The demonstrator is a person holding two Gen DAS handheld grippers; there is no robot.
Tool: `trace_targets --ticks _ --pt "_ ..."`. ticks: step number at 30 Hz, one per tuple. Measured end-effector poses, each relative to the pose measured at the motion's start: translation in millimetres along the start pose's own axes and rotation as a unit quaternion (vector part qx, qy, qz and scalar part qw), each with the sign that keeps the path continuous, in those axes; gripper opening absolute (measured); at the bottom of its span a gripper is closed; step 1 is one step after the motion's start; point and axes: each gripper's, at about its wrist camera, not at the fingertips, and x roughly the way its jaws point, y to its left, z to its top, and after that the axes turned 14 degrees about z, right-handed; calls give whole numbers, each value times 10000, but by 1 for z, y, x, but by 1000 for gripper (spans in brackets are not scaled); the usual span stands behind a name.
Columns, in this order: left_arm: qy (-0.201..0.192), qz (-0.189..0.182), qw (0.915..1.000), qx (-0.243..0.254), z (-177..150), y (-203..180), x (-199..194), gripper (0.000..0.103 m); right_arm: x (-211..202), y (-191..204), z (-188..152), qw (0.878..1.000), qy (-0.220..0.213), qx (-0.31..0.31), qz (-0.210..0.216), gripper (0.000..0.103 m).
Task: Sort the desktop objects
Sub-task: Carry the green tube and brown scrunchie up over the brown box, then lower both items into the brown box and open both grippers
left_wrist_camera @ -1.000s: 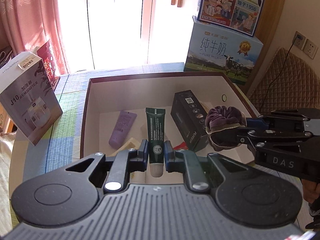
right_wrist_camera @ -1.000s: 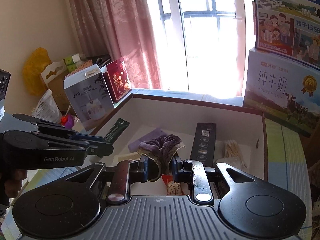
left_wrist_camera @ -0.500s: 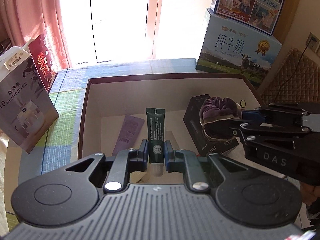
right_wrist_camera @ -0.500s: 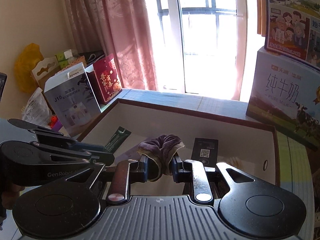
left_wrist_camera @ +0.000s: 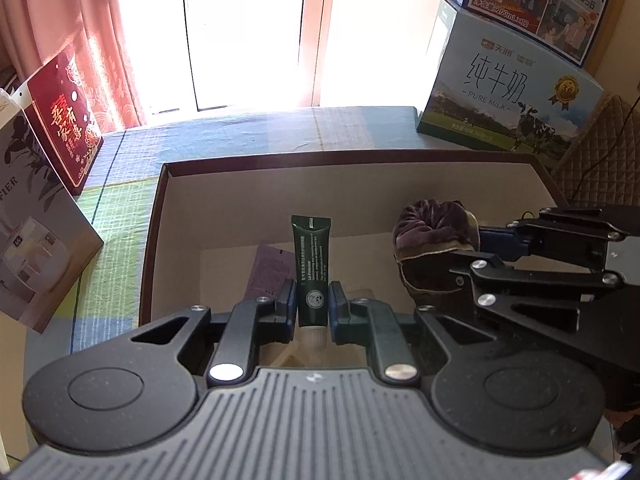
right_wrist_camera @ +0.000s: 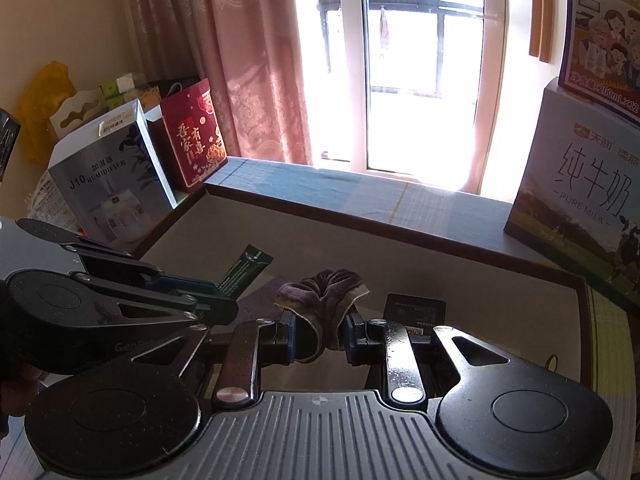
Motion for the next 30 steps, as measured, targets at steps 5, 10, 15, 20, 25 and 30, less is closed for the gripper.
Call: trace_targets --ticks 5,10,15,20,25,30 --pt "109 50 9999 18 4 -1 18 12 12 -10 2 10000 83 28 6 20" --pt "195 98 9997 50 8 -3 33 12 20 -16 4 9999 114 -9 -2 20" --pt "256 140 9996 38 12 -2 43 12 25 -20 7 9999 106 -15 10 20" --pt "266 159 9995 57 13 0 47 14 28 -21 8 10000 80 -44 34 20" --pt "208 161 9996 34 13 3 44 22 31 -21 8 9999 92 -67 66 20" --pt "182 202 9996 18 13 7 40 25 31 -21 7 9999 49 -93 69 27"
